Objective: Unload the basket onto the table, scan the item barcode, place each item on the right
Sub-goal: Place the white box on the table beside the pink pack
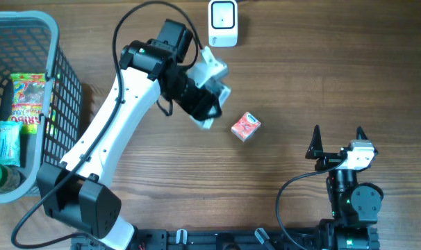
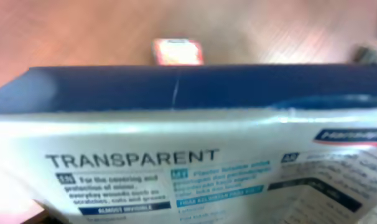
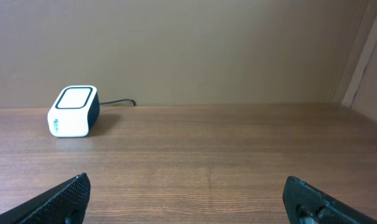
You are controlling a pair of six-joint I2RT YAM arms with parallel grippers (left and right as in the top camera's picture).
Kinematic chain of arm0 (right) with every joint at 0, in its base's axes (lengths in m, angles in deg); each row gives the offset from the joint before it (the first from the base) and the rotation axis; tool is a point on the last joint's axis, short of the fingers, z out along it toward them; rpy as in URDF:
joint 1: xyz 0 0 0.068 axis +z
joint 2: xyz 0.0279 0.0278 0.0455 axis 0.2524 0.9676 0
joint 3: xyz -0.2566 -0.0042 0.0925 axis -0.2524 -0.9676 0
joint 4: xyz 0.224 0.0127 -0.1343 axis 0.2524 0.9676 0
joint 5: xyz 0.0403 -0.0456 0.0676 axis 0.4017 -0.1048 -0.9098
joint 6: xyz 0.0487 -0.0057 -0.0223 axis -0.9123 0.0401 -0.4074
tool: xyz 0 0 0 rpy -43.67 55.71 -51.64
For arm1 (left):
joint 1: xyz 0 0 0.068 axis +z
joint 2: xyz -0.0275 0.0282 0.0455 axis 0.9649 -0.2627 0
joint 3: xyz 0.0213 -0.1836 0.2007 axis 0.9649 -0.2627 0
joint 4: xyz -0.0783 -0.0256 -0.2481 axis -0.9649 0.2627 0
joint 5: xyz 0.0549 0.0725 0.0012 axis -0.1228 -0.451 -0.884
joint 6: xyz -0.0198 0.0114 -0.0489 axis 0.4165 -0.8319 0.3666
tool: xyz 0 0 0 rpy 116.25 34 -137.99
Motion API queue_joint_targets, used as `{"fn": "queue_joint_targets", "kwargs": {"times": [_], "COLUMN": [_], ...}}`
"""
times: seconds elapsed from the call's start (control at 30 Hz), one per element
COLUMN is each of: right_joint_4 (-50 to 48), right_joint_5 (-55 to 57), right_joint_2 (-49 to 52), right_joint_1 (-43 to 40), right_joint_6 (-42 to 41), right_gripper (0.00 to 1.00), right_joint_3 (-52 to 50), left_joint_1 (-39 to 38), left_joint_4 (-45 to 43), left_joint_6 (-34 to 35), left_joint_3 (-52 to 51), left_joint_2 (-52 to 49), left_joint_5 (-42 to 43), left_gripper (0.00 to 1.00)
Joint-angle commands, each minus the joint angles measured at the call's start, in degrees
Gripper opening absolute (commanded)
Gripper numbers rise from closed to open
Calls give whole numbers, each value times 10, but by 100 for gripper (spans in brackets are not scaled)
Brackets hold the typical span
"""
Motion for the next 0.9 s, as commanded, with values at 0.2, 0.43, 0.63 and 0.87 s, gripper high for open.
{"fn": "queue_joint_targets", "kwargs": {"times": [0.2, 0.43, 0.63, 0.87], "right_joint_4": [-3, -3, -3, -3], "right_joint_5": [-1, -1, -1, -1], "right_joint_2": [-4, -4, -4, -4], "right_joint_1": [3, 3, 3, 3], "right_joint_6": [10, 10, 10, 10], "right_gripper": [100, 100, 100, 100], "right_joint_3": [-1, -1, -1, -1], "left_joint_1": [0, 1, 2, 64], "left_joint_4": [-67, -58, 6, 139], "left_joint_6": [161, 171, 169, 277], "left_joint_3": [1, 1, 23, 278], "left_joint_2": [-126, -203, -192, -10], "left_joint_5": [-75, -76, -96, -270], "left_gripper": [71, 88, 100, 100]}}
